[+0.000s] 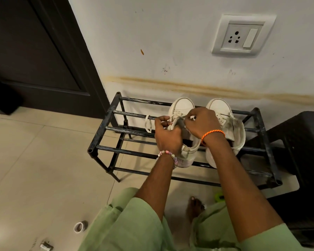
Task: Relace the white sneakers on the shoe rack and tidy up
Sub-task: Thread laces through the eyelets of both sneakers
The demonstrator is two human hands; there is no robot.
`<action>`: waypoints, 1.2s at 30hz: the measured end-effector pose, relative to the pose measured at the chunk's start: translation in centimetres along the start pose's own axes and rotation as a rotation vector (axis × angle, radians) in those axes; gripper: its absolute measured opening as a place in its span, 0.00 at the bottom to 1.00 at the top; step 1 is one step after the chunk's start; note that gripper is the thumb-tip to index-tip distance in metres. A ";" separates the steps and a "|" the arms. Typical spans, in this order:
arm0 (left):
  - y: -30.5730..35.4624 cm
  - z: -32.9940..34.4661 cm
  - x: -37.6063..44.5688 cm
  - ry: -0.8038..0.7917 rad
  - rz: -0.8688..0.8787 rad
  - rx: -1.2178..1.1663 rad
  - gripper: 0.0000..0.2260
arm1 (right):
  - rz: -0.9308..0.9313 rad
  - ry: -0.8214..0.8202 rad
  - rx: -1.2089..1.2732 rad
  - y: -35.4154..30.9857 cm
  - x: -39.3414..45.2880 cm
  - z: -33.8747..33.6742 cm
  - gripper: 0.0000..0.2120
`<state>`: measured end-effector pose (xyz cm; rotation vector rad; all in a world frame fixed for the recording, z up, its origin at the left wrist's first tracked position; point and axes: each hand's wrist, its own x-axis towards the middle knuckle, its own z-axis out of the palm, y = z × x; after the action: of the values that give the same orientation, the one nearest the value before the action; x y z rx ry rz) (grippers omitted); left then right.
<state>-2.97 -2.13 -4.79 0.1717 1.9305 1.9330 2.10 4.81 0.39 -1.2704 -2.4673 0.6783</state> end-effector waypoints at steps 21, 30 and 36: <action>1.6 -0.4 0.2 0.003 -0.072 0.102 0.06 | 0.172 -0.010 0.315 1.7 1.0 -2.7 0.16; 3.9 0.1 2.0 -0.215 0.357 0.777 0.18 | 0.181 0.263 0.024 2.4 1.0 -3.2 0.16; 4.7 0.9 3.3 -0.426 0.483 1.154 0.13 | 0.108 -0.171 0.073 1.3 0.5 -1.5 0.11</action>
<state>-6.58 0.11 -0.75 1.3190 2.5401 0.6151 3.38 6.27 1.02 -1.3780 -2.4946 0.9319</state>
